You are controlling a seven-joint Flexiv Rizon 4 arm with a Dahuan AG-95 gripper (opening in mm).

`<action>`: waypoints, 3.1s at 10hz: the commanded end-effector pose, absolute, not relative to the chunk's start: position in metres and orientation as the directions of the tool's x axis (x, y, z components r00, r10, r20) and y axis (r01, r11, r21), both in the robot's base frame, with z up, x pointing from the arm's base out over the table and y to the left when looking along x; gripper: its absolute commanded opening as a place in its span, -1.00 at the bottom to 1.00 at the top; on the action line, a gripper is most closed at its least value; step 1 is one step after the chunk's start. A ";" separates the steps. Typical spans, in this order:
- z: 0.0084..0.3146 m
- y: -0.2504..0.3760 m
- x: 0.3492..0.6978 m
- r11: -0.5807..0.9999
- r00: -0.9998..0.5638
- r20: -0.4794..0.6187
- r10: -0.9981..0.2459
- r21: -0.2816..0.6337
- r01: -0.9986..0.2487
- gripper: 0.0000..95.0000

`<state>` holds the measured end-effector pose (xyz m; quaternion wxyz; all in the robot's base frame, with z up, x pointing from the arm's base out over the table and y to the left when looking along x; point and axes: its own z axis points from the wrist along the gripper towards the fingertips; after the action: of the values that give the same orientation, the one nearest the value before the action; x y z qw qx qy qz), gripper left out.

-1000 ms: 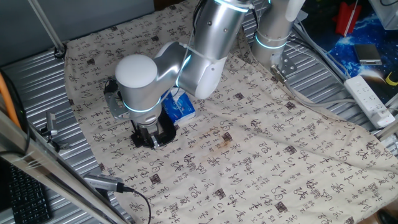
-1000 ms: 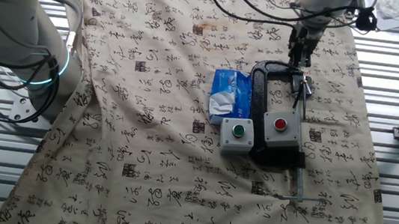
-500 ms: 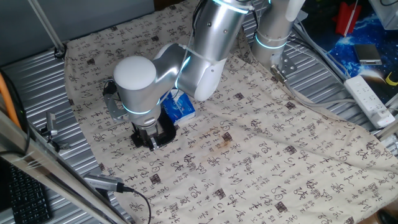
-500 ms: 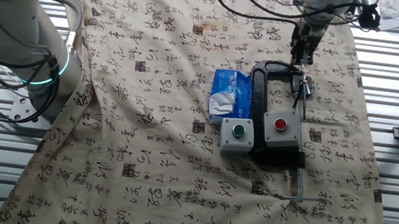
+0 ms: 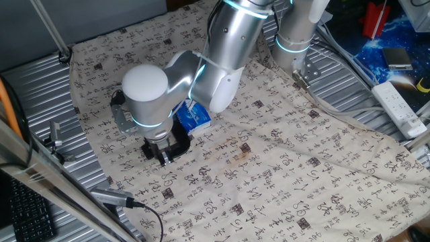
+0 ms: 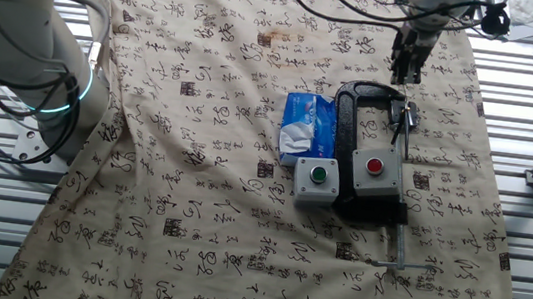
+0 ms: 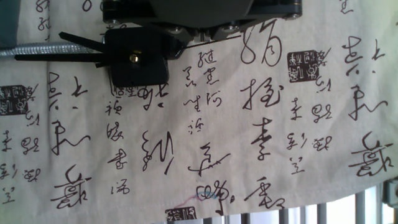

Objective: Turn the hands of a clock

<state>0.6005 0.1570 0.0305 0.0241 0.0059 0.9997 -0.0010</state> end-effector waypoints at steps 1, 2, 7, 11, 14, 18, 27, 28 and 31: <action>0.029 0.158 0.602 1.000 -0.999 -0.050 0.014 -0.003 0.015 -1.00; 0.029 0.159 0.603 1.000 -0.999 -0.050 0.015 -0.003 0.015 -1.00; 0.026 0.165 0.610 1.000 -0.999 -0.050 0.021 -0.005 0.021 -1.00; 0.024 0.165 0.611 1.000 -0.998 -0.054 0.017 -0.005 0.017 -1.00; 0.023 0.165 0.611 1.000 -0.998 -0.055 0.015 -0.005 0.015 -1.00; 0.023 0.165 0.611 1.000 -0.999 -0.051 0.008 -0.009 0.008 -1.00; 0.016 0.163 0.612 1.000 -0.999 -0.053 -0.010 -0.011 -0.010 -1.00; 0.016 0.163 0.612 1.000 -0.998 -0.054 -0.012 -0.011 -0.011 -1.00; 0.016 0.163 0.612 1.000 -0.999 -0.052 -0.011 -0.012 -0.011 -1.00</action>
<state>0.6122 0.1631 0.0161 0.0264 -0.0057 0.9996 -0.0058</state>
